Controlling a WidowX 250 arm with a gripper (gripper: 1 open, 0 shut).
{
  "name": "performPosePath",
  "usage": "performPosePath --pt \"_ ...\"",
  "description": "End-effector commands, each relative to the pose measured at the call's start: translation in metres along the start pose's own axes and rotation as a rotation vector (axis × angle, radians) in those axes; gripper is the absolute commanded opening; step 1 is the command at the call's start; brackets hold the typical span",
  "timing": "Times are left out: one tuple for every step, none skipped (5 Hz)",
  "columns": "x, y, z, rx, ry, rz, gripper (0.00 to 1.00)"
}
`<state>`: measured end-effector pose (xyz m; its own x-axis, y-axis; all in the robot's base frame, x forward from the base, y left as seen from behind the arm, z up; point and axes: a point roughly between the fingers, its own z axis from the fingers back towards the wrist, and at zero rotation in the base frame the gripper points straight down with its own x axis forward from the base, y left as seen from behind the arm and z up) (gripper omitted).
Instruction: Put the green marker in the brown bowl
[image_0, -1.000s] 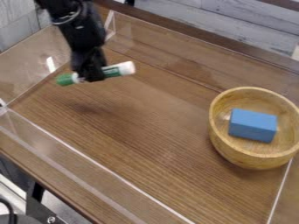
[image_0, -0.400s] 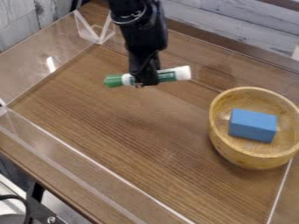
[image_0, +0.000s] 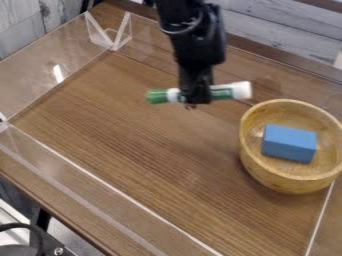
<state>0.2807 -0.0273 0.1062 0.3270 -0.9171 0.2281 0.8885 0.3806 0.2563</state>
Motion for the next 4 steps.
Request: performPosePath --pt "0.027 0.000 0.009 0.055 -0.039 -0.029 0.00" --pt "0.041 -0.006 0.009 0.067 -0.052 -0.049 0.00" --pt "0.046 -0.010 0.010 0.074 -0.064 -0.053 0.00" --pt "0.050 -0.012 0.010 0.079 -0.075 -0.068 0.00"
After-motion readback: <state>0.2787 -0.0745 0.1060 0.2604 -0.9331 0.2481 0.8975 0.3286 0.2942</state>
